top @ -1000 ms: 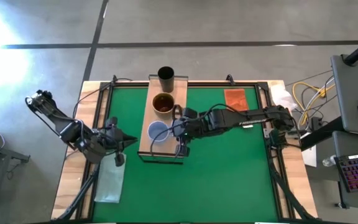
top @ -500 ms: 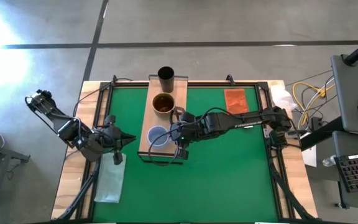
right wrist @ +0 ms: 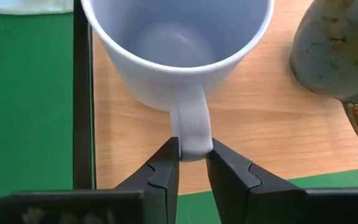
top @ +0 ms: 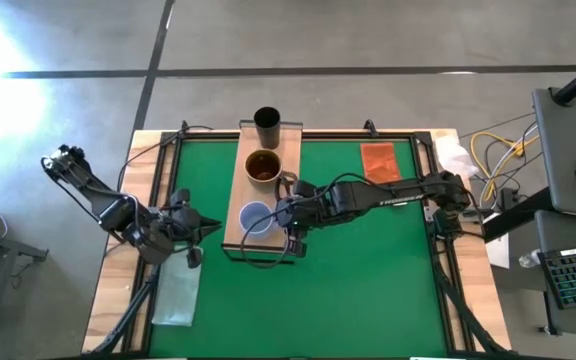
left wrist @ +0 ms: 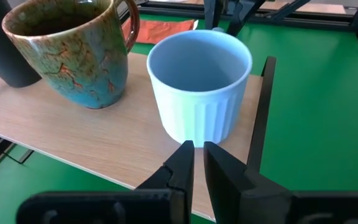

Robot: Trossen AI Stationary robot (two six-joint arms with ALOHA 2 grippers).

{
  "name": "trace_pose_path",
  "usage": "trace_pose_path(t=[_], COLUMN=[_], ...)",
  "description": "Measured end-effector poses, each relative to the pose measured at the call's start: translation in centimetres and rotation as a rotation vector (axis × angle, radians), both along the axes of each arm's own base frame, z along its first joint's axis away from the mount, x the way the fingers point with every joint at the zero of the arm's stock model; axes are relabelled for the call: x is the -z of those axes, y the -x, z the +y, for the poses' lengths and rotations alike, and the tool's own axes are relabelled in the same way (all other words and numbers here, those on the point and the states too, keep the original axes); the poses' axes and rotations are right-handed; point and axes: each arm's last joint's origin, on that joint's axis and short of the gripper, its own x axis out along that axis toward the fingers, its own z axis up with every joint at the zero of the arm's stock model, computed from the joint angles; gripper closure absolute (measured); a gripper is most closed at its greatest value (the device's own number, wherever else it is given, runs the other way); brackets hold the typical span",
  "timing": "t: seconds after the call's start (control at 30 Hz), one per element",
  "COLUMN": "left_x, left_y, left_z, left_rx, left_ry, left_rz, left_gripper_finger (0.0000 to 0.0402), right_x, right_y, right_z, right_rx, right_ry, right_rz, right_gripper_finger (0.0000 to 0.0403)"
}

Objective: Stack small to large cups/mugs on shelf
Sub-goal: Put the gray mug on the shelf, then return to Home Position

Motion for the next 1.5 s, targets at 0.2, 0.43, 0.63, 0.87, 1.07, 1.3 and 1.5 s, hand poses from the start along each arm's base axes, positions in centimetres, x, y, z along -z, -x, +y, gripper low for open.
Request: trace_pose_path(t=[0.2, 0.43, 0.63, 0.87, 1.07, 1.3, 1.5], left_x=[0.1, -0.1, -1.8, -3.7, -6.3, -4.0, -1.1], left_y=[-0.1, -0.1, -0.2, -1.5, -1.2, 2.3, 6.3], left_z=[-0.1, -0.1, -0.3, -1.5, -1.8, 1.8, 4.3], left_rx=[0.000, 0.000, 0.006, 0.064, 0.509, 0.454, 0.528], left_ry=[-0.006, 0.015, 0.180, 0.428, 0.284, 0.242, 0.178], left_rz=[0.008, -0.019, -0.108, -0.297, -0.430, -0.511, -0.728], left_gripper_finger=[0.0379, 0.0379, 0.0379, 0.0379, 0.0379, 0.0379, 0.0379], right_x=[-0.5, -2.6, -6.0, -10.6, -14.1, -9.2, -6.8], right_y=[0.0, 1.3, 3.7, 6.2, 7.8, 9.1, 11.7], right_z=[0.1, -0.1, -0.5, -0.8, 1.2, 0.2, -2.8], right_rx=[-0.004, 0.008, 0.044, 0.270, -0.152, -0.122, -0.355], right_ry=[-0.002, 0.005, -0.033, -0.312, -0.270, -0.238, -0.333], right_rz=[-0.028, -0.087, -0.184, -0.444, -0.627, -0.537, -0.980], right_gripper_finger=[0.0314, 0.0286, 0.0276, 0.0282, 0.0278, 0.0283, 0.0287])
